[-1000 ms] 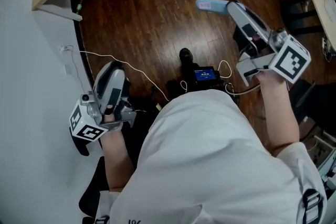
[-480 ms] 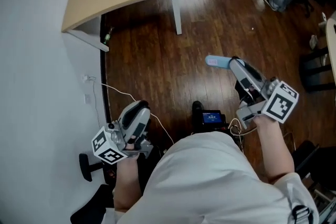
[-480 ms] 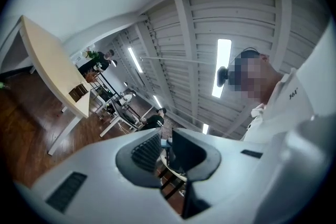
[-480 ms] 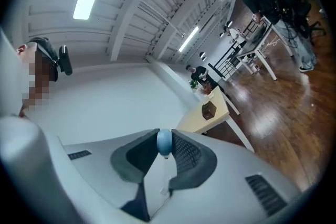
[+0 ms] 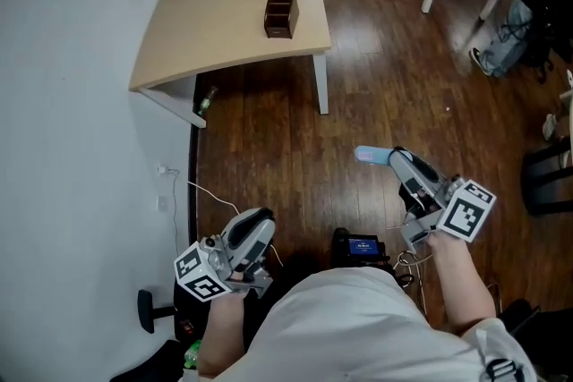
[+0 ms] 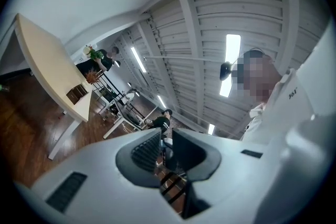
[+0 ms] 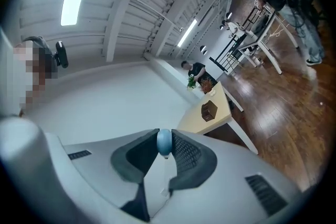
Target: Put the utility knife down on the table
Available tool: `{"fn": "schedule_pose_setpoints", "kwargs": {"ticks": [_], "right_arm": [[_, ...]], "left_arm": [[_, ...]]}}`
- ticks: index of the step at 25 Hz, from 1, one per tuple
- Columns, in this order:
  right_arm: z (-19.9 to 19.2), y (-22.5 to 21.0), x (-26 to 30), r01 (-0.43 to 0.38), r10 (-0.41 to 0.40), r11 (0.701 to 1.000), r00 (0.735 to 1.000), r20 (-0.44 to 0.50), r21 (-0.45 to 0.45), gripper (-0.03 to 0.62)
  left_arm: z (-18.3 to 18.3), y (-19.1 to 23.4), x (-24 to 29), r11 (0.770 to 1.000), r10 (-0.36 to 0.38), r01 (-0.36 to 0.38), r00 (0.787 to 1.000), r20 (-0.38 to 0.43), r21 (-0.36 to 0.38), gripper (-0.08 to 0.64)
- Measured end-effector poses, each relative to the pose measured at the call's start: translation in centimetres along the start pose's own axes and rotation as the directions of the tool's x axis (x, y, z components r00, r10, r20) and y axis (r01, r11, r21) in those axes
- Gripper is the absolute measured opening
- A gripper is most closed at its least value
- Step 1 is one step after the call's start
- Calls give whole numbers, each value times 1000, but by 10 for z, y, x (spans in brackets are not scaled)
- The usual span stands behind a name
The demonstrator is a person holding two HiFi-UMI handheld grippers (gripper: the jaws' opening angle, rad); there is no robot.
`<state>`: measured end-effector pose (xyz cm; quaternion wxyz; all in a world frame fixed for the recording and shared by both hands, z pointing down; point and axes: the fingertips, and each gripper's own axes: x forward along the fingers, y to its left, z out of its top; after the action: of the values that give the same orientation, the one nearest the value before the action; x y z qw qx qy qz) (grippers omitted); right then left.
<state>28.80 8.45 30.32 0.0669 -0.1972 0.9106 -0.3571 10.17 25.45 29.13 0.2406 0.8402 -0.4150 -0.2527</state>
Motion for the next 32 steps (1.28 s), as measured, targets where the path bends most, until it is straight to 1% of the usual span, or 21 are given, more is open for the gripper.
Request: {"fn": "schedule_pose_setpoints", "kwargs": {"ticks": [2,3,6,9,11,13,19,24,27,32], "right_arm": [[15,-34,19,-5,6,999,1000,-15,34,72],[17,-42,25,-7,8,999,1000,-17,43,72],[18,-51,45,2,-1,999,1000,-26,36,72],[33,-75,92,15,-13,999,999,-42,42,72],[38,-84,121,26,-24,998,999,-40,49,72],[37,-82,144,39,-37,998,999,-37,50,72],[33,-54,214,53,-52,998,998,-22,34,72],[30,-29,269,47,-47,999,999,-20,6,72],[26,-25,294,68,-68,998,998,-16,2,72],[20,-30,321,98,-98,995,995,-20,8,72]], "left_arm": [[5,25,31,1000,23,-23,1000,-11,-5,64],[7,33,38,1000,24,-24,1000,-13,-4,64],[16,55,45,1000,9,-9,1000,-12,-7,64],[40,102,68,1000,11,-11,1000,-21,-23,64],[56,129,75,999,2,-3,1000,-25,-32,64],[71,149,70,999,-10,9,1000,-30,-38,64],[129,196,41,999,-31,29,999,-36,-33,64],[176,228,14,999,-41,40,999,-29,-23,64],[192,249,3,999,-47,46,998,-29,-25,64],[207,277,-5,998,-53,51,998,-31,-40,64]]}}
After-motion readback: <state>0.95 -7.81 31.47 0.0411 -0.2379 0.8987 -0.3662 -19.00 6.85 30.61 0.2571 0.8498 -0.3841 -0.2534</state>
